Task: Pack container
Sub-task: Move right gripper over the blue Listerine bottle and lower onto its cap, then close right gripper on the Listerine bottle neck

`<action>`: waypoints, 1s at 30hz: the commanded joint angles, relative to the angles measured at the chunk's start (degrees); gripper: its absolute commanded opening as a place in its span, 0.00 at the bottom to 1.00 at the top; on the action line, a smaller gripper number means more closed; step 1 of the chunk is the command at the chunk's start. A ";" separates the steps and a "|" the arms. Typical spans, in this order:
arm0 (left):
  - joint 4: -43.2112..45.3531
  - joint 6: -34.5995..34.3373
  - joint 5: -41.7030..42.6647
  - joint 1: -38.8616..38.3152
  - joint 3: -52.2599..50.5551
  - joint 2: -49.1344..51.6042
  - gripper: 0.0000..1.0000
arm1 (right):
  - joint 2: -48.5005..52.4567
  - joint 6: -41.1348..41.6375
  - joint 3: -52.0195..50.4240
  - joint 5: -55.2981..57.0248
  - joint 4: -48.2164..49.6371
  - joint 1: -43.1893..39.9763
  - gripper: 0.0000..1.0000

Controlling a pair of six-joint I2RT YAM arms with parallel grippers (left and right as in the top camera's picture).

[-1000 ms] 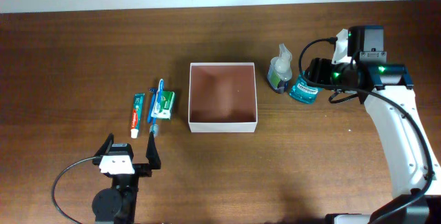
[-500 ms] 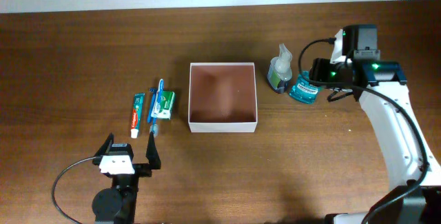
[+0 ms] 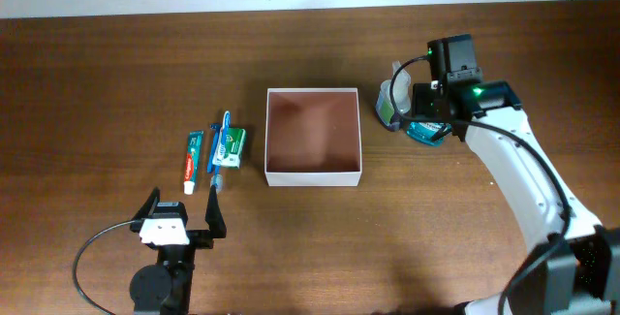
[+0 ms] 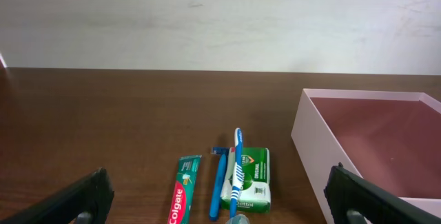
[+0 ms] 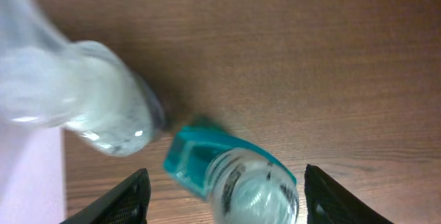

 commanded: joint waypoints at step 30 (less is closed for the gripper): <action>0.13 1.09 -0.37 0.28 -0.44 -0.39 0.99 | 1.38 4.83 0.94 -13.53 1.62 -7.74 0.51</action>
